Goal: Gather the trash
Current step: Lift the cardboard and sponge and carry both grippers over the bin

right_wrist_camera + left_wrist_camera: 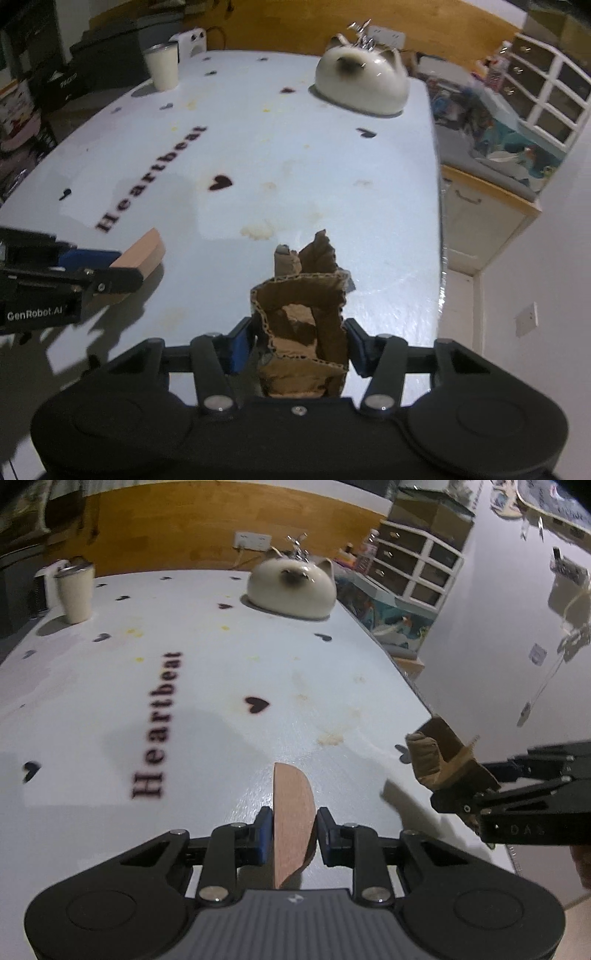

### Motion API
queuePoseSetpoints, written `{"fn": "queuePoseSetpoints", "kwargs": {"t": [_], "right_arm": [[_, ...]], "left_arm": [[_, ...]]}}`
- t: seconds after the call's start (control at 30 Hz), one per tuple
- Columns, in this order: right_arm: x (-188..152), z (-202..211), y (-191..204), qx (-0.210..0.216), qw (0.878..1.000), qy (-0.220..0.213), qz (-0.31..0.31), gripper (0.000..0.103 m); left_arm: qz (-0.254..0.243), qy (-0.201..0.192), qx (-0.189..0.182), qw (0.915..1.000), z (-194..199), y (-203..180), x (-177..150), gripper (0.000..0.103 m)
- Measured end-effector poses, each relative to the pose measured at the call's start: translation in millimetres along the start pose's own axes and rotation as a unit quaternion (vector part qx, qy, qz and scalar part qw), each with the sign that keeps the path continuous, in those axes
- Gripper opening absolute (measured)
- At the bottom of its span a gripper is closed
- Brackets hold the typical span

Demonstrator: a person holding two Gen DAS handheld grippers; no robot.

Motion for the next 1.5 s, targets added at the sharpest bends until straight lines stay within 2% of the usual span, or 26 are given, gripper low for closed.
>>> {"fn": "queuePoseSetpoints", "kwargs": {"t": [0.27,0.8,1.23,1.5], "right_arm": [[-1,54,5,-0.019,0.999,-0.036,-0.024,0.053],[-12,143,10,-0.054,0.994,-0.078,-0.063,0.053],[-28,193,-13,-0.055,0.991,-0.101,-0.068,0.053],[-35,206,-57,-0.050,0.989,-0.115,-0.081,0.053]], "left_arm": [[0.028,-0.013,0.026,0.9992,50,-9,5,0.027],[0.024,-0.030,0.043,0.9983,121,-46,1,0.027],[0.014,-0.048,0.063,0.9967,149,-97,-2,0.027],[0.006,-0.054,0.073,0.9958,140,-145,5,0.027]]}}
Point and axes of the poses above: each gripper's, at about its wrist camera, not at the fingertips, and z roughly against the way its jaws point, y to its left, x to its top, the point moved 5 cm from there along -z, roughly the way its jaws point, and after that the axes turned 15 degrees about -y, right-handed, at the moved point
